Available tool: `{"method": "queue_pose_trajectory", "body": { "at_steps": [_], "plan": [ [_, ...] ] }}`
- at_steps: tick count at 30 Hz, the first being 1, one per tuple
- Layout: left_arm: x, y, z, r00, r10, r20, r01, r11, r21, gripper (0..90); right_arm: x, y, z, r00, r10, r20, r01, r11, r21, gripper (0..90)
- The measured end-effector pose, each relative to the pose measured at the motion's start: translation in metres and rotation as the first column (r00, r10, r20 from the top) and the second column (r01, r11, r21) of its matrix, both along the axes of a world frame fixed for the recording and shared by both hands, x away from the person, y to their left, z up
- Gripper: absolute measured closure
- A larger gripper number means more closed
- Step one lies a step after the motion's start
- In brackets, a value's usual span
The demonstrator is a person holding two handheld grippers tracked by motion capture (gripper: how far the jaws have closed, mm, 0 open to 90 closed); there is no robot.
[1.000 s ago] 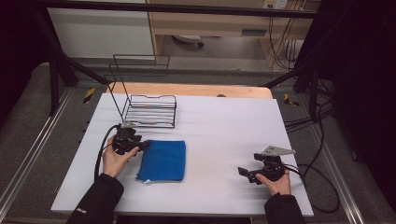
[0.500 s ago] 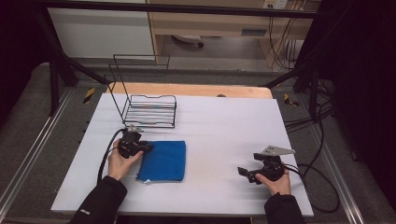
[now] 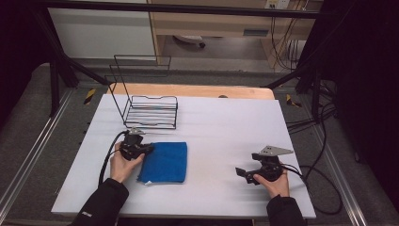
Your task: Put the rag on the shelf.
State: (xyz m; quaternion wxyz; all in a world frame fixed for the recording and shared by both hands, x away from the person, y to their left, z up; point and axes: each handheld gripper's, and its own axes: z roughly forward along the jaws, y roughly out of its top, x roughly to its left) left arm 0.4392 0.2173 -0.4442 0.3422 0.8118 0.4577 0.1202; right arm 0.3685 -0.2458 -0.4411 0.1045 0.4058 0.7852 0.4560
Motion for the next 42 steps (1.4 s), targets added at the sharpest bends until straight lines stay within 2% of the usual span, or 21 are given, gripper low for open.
{"method": "queue_pose_trajectory", "body": {
  "at_steps": [6, 7, 10, 12, 15, 16, 17, 19, 24, 26, 27, 29, 30, 32, 36, 41, 42],
  "plan": [
    [-0.001, -0.002, 0.000, 0.9998, -0.013, 0.016, 0.012, 0.9996, 0.025, 80.6, 0.004, 0.018, 0.004, 1.0000, -0.005, 0.001, 0.005, 1.000, -0.004, 0.7],
    [-0.001, -0.002, 0.000, 0.9998, -0.012, 0.018, 0.012, 0.9995, 0.029, 80.6, 0.006, 0.026, 0.005, 0.9999, 0.002, 0.011, -0.002, 1.000, -0.011, 0.6],
    [-0.001, -0.002, 0.000, 0.9996, -0.019, 0.021, 0.018, 0.9994, 0.028, 80.5, 0.007, 0.035, 0.006, 0.9999, -0.001, 0.015, 0.001, 1.000, -0.020, 0.6],
    [-0.001, -0.001, 0.000, 0.9995, -0.025, 0.019, 0.024, 0.9994, 0.023, 80.5, 0.012, 0.052, 0.009, 0.9997, -0.010, 0.022, 0.011, 0.999, -0.043, 0.6],
    [-0.001, -0.001, 0.000, 0.9993, -0.029, 0.025, 0.028, 0.9992, 0.027, 80.4, 0.015, 0.063, 0.011, 0.9996, -0.009, 0.027, 0.011, 0.998, -0.055, 0.6],
    [-0.001, -0.001, 0.000, 0.9991, -0.031, 0.028, 0.030, 0.9991, 0.029, 80.5, 0.016, 0.068, 0.012, 0.9996, -0.007, 0.029, 0.008, 0.998, -0.056, 0.7],
    [-0.001, -0.001, 0.000, 0.9989, -0.036, 0.030, 0.035, 0.9988, 0.034, 80.3, 0.021, 0.082, 0.013, 0.9995, 0.003, 0.032, -0.001, 0.998, -0.062, 1.7],
    [-0.001, -0.001, 0.000, 0.9986, -0.039, 0.034, 0.038, 0.9986, 0.038, 80.3, 0.022, 0.086, 0.014, 0.9995, 0.006, 0.032, -0.004, 0.998, -0.065, 2.0],
    [-0.001, -0.002, -0.001, 0.9984, -0.042, 0.039, 0.040, 0.9983, 0.042, 80.0, 0.036, 0.118, 0.020, 0.9989, 0.017, 0.044, -0.014, 0.998, -0.067, 4.3],
    [-0.002, -0.002, -0.001, 0.9982, -0.043, 0.041, 0.042, 0.9982, 0.043, 79.8, 0.046, 0.135, 0.021, 0.9995, 0.017, 0.027, -0.016, 0.999, -0.045, 7.6],
    [-0.002, -0.002, -0.001, 0.9982, -0.044, 0.041, 0.042, 0.9981, 0.044, 79.8, 0.046, 0.135, 0.021, 0.9995, 0.017, 0.027, -0.016, 0.999, -0.045, 7.6],
    [-0.002, -0.002, -0.001, 0.9981, -0.045, 0.043, 0.043, 0.9981, 0.044, 79.7, 0.056, 0.150, 0.019, 0.9996, 0.028, 0.006, -0.027, 0.999, -0.034, 9.9],
    [-0.002, -0.002, -0.001, 0.9981, -0.045, 0.042, 0.043, 0.9981, 0.044, 79.7, 0.056, 0.150, 0.019, 0.9996, 0.028, 0.006, -0.027, 0.999, -0.034, 9.9],
    [-0.001, -0.001, -0.001, 0.9981, -0.045, 0.042, 0.044, 0.9981, 0.043, 79.5, 0.063, 0.163, 0.016, 0.9995, 0.028, -0.016, -0.029, 0.999, -0.042, 13.2],
    [-0.001, -0.001, -0.001, 0.9980, -0.047, 0.042, 0.045, 0.9981, 0.043, 79.5, 0.071, 0.175, 0.013, 0.9992, 0.027, -0.031, -0.028, 0.998, -0.054, 17.3],
    [-0.001, -0.001, -0.001, 0.9978, -0.049, 0.044, 0.047, 0.9979, 0.043, 79.5, 0.082, 0.195, 0.007, 0.9983, 0.035, -0.047, -0.039, 0.996, -0.083, 29.1],
    [-0.001, -0.001, -0.001, 0.9978, -0.050, 0.044, 0.048, 0.9979, 0.044, 79.5, 0.082, 0.195, 0.007, 0.9983, 0.035, -0.047, -0.039, 0.996, -0.083, 29.1]
  ]
}}
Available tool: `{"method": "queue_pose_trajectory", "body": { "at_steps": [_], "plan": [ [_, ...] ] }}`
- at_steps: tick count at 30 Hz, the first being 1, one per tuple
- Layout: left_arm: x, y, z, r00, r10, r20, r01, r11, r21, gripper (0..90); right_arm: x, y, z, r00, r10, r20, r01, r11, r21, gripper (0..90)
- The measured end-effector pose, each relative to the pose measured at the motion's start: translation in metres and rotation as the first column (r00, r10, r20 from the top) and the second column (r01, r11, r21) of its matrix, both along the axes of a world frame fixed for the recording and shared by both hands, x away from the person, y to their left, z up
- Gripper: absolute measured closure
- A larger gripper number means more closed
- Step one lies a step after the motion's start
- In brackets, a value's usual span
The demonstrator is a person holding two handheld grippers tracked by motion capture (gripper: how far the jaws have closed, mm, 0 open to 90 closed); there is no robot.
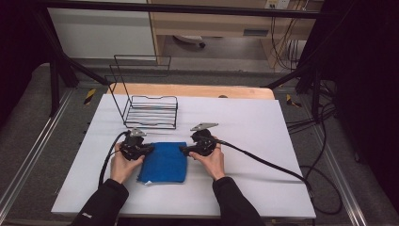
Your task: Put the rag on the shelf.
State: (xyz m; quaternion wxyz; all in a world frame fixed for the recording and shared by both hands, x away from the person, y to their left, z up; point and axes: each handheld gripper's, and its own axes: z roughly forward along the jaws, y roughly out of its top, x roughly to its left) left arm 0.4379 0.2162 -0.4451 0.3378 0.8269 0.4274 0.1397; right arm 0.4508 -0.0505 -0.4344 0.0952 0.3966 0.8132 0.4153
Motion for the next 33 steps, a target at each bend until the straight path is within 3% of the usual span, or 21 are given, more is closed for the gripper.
{"method": "queue_pose_trajectory", "body": {
  "at_steps": [9, 12, 21, 28, 33],
  "plan": [
    [0.000, 0.000, 0.000, 1.0000, -0.004, -0.001, 0.004, 1.0000, -0.002, 79.5, 0.007, 0.007, -0.010, 0.9994, -0.007, -0.033, 0.007, 1.000, -0.027, 48.1],
    [0.000, 0.000, 0.000, 1.0000, -0.004, 0.000, 0.004, 1.0000, -0.002, 79.4, 0.007, 0.008, -0.013, 0.9979, -0.007, -0.065, 0.006, 1.000, -0.019, 55.6],
    [0.001, 0.001, 0.000, 1.0000, -0.005, -0.002, 0.005, 1.0000, -0.007, 79.3, 0.007, 0.010, -0.016, 0.9939, -0.021, -0.108, 0.020, 1.000, -0.013, 66.8],
    [0.001, 0.002, -0.001, 1.0000, -0.006, -0.005, 0.006, 0.9998, -0.020, 79.2, 0.006, 0.011, -0.016, 0.9875, -0.034, -0.154, 0.036, 0.999, 0.011, 81.1],
    [0.001, 0.003, -0.001, 1.0000, -0.001, -0.006, 0.001, 0.9995, -0.030, 79.3, 0.006, 0.010, -0.014, 0.9836, -0.039, -0.176, 0.043, 0.999, 0.021, 84.0]
  ]
}}
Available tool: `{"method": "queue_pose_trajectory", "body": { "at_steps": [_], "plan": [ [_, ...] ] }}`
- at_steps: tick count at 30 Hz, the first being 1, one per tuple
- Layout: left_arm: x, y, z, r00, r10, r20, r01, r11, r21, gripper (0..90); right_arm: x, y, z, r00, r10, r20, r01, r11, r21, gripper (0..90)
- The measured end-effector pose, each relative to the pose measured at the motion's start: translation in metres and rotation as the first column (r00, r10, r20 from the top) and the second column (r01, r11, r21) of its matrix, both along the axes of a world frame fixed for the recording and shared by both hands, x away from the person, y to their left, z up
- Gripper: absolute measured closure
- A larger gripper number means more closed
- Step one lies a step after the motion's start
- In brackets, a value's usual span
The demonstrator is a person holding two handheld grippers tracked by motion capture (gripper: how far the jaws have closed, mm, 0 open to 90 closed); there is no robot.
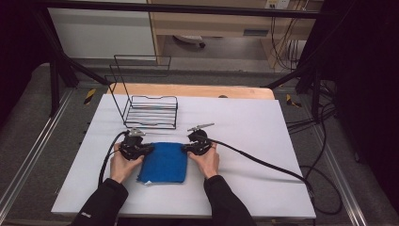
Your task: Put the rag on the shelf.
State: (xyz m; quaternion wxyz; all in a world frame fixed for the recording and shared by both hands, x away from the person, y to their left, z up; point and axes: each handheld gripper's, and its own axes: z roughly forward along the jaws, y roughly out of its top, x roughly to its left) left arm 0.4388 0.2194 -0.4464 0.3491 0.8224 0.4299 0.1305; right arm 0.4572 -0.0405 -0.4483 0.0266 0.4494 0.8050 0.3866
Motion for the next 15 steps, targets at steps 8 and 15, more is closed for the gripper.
{"method": "queue_pose_trajectory", "body": {
  "at_steps": [8, 15],
  "plan": [
    [-0.001, 0.003, 0.000, 0.9998, 0.018, -0.008, -0.019, 0.9989, -0.044, 82.4, -0.002, -0.002, 0.007, 0.9998, 0.004, 0.018, -0.004, 1.000, 0.019, 84.9],
    [-0.006, 0.011, 0.008, 0.9986, 0.042, 0.033, -0.038, 0.9936, -0.106, 83.0, -0.009, -0.003, 0.014, 0.9980, 0.006, 0.063, -0.010, 0.999, 0.053, 84.9]
  ]
}}
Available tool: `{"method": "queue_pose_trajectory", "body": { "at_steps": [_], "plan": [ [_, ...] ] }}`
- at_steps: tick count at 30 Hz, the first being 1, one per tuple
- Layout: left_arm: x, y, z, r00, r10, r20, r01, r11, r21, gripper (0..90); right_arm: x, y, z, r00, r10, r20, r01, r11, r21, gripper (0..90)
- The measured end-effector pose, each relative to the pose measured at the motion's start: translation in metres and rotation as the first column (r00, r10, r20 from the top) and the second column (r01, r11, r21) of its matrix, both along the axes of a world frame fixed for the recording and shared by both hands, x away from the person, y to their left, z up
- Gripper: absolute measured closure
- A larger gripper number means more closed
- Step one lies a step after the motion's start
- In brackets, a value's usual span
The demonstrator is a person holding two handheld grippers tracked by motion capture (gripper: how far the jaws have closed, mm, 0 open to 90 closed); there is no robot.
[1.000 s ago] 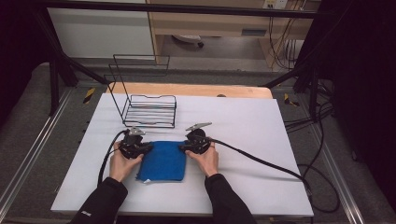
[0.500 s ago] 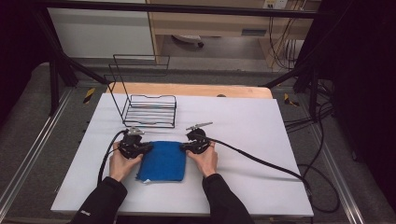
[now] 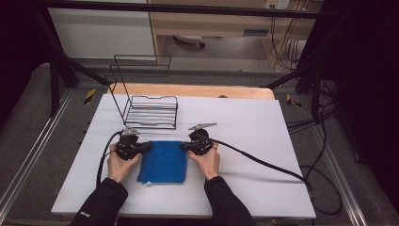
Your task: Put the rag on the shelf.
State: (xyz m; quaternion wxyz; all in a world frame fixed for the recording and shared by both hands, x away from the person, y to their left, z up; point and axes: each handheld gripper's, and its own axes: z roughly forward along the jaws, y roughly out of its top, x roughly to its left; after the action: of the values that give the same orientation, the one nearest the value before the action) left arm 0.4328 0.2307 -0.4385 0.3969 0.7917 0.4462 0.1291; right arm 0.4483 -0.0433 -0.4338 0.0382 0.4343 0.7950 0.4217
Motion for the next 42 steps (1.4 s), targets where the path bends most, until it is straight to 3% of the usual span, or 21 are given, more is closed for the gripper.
{"method": "queue_pose_trajectory", "body": {
  "at_steps": [10, 18, 31, 42],
  "plan": [
    [-0.014, 0.010, 0.015, 0.9971, -0.004, 0.076, 0.008, 0.9983, -0.058, 83.2, -0.010, -0.002, 0.012, 0.9976, 0.015, 0.067, -0.018, 0.999, 0.046, 85.0],
    [-0.024, 0.014, 0.028, 0.9909, -0.001, 0.134, 0.015, 0.9950, -0.099, 83.2, -0.020, -0.005, 0.025, 0.9923, 0.009, 0.124, -0.021, 0.995, 0.095, 85.1],
    [-0.035, 0.013, 0.047, 0.9782, -0.009, 0.207, 0.035, 0.9919, -0.122, 83.2, -0.030, -0.011, 0.041, 0.9759, 0.003, 0.218, -0.031, 0.991, 0.126, 85.2],
    [-0.045, 0.013, 0.067, 0.9602, -0.003, 0.279, 0.044, 0.9888, -0.143, 83.2, -0.037, -0.017, 0.059, 0.9570, -0.009, 0.290, -0.043, 0.984, 0.171, 85.3]
  ]
}}
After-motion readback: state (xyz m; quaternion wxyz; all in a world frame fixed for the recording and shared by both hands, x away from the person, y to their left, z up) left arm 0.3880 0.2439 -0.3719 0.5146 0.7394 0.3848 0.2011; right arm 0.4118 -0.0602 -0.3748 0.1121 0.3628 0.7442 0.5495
